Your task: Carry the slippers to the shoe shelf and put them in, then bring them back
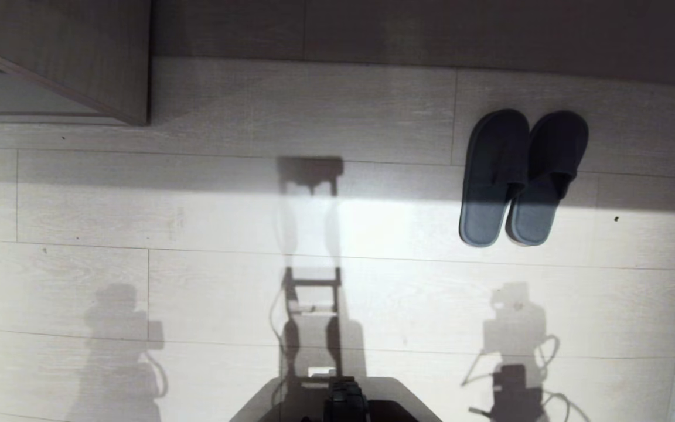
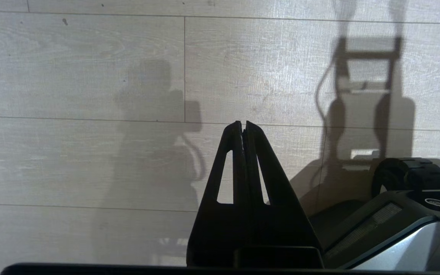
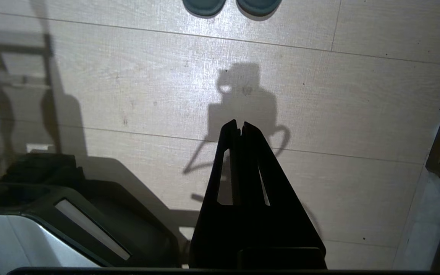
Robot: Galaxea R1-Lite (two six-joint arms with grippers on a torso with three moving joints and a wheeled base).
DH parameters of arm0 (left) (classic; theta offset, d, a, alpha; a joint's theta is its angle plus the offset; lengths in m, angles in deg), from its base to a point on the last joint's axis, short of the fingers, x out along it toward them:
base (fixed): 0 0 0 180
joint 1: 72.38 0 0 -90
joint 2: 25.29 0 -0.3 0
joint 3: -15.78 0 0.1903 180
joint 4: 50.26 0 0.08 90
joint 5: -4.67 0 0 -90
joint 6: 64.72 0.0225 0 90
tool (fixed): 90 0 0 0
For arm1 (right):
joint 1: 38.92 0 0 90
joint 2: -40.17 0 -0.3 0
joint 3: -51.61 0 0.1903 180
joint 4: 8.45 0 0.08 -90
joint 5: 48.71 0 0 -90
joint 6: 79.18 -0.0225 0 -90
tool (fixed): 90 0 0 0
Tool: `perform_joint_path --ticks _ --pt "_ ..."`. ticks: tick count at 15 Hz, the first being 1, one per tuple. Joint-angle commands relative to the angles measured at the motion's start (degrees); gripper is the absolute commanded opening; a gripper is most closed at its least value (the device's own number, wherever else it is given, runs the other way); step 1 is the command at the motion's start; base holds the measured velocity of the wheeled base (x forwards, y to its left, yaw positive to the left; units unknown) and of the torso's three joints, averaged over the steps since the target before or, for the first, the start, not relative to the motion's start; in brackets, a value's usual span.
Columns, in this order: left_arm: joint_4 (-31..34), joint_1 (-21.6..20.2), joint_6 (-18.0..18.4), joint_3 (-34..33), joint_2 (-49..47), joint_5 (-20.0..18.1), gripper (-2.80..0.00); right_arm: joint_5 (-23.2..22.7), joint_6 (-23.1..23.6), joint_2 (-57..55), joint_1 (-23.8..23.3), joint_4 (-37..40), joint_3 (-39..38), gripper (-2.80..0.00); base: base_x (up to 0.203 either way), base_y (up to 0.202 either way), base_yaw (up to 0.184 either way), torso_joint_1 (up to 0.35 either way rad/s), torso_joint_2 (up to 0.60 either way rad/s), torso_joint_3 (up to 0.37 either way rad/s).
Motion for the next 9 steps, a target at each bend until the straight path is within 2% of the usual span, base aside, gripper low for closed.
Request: perform_joint_path --ticks 1,9 --pt "-0.04 -0.01 -0.03 0.00 -0.07 0.00 -2.80 0.02 -0.23 -0.13 0.01 -0.01 0.00 -2.80 0.000 0.000 0.000 -0.007 0.00 0.198" --pt "-0.04 -0.01 -0.03 0.00 -0.07 0.00 -2.80 0.02 -0.23 -0.13 0.01 -0.01 0.00 -2.80 0.000 0.000 0.000 0.004 0.00 0.202"
